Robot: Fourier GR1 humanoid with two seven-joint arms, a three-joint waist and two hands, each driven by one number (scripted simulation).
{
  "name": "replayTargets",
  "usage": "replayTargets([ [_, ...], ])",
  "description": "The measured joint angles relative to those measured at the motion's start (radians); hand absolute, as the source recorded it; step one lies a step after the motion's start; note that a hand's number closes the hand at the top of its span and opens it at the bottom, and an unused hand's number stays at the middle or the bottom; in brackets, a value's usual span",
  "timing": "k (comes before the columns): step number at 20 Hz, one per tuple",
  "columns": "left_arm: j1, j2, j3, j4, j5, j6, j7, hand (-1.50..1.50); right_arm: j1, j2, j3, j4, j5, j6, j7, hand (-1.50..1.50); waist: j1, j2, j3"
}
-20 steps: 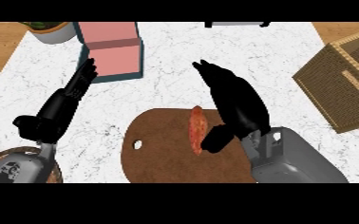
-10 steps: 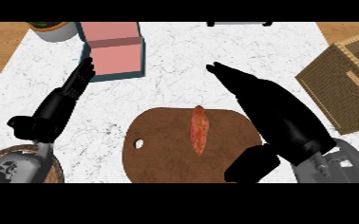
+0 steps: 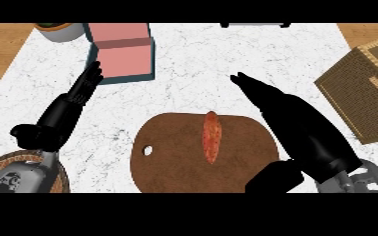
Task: Pick the sweet potato from the cutting board and place it in the basket
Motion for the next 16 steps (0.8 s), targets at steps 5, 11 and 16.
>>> replayTargets([
  [5, 0.008, -0.026, 0.011, -0.008, -0.029, -0.006, 0.003, 0.00, 0.083, 0.055, 0.023, 0.043, 0.125, -0.030, -0.076, -1.50, 0.002, 0.002, 0.000],
  [11, -0.006, -0.052, 0.034, -0.009, -0.048, -0.032, 0.023, 0.00, 0.169, 0.113, 0.064, 0.162, 0.301, -0.125, -0.223, -1.50, 0.003, 0.003, 0.001],
  [16, -0.013, -0.066, 0.069, 0.017, -0.061, -0.069, 0.009, 0.00, 0.199, 0.161, 0.069, 0.289, 0.398, -0.183, -0.332, -1.50, 0.003, 0.003, 0.001],
])
